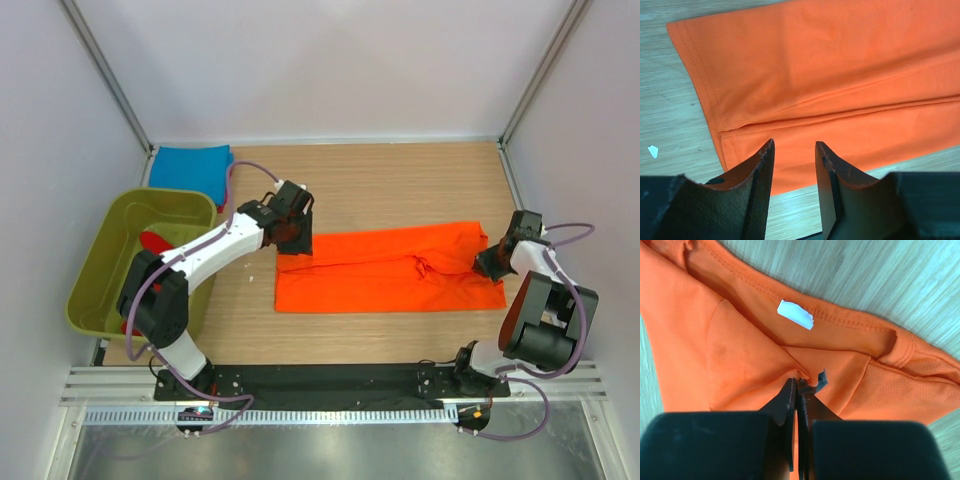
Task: Fold and stack the t-shirts
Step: Fold the tshirt
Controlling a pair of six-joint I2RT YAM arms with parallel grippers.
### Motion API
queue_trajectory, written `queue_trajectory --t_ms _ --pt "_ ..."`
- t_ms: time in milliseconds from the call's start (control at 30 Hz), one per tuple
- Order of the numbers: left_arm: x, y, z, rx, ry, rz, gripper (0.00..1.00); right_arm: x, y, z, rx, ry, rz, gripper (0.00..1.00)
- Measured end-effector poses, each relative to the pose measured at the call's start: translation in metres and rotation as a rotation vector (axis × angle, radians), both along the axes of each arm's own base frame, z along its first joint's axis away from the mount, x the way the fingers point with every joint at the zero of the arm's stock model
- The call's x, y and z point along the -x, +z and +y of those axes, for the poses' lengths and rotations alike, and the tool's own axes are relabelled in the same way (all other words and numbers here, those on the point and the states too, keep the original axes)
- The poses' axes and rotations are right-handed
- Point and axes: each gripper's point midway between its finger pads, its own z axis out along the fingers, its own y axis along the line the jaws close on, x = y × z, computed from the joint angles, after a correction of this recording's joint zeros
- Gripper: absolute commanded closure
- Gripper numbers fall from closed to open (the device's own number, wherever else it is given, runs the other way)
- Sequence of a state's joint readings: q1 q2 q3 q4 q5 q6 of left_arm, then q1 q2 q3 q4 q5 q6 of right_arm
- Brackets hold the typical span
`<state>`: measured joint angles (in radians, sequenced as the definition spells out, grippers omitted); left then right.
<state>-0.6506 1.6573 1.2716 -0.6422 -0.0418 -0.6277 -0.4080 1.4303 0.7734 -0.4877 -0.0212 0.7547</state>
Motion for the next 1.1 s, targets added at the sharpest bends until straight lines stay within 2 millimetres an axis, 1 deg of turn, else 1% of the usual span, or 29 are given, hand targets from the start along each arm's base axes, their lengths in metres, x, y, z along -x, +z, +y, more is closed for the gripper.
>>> queue_trajectory --t_ms 167,267,400,500,633,767,900,1000,1100 --pt "0.001 -0.001 -0.003 0.016 -0.001 0.005 0.59 0.0 0.006 0.001 0.002 -0.003 -0.017 0.99" --pt "0.002 0.001 -0.016 0.087 -0.01 0.02 0.59 0.002 0.018 0.001 0.014 0.003 -0.032 0.99" --pt "0.004 0.009 -0.036 0.18 -0.026 0.027 0.57 -0.001 0.04 -0.001 0.039 0.017 -0.066 0.99" --pt "0.006 0.014 -0.047 0.224 -0.039 0.033 0.56 -0.003 0.054 -0.002 0.051 0.017 -0.092 0.99" --pt "0.01 0.018 -0.061 0.283 -0.06 0.051 0.55 0.003 0.06 0.0 0.051 0.017 -0.093 0.99" --pt "0.014 0.015 -0.07 0.297 -0.079 0.061 0.53 0.01 0.065 0.003 0.054 0.019 -0.094 0.99" --pt "0.01 0.002 -0.066 0.246 -0.063 0.055 0.55 0.017 0.065 0.007 0.054 0.021 -0.106 0.99" --pt "0.001 -0.023 -0.053 0.19 -0.02 0.09 0.57 0.02 0.064 0.008 0.052 0.022 -0.101 0.99" --pt "-0.007 -0.051 -0.033 0.124 0.04 0.126 0.58 0.02 0.064 0.009 0.053 0.025 -0.098 0.99"
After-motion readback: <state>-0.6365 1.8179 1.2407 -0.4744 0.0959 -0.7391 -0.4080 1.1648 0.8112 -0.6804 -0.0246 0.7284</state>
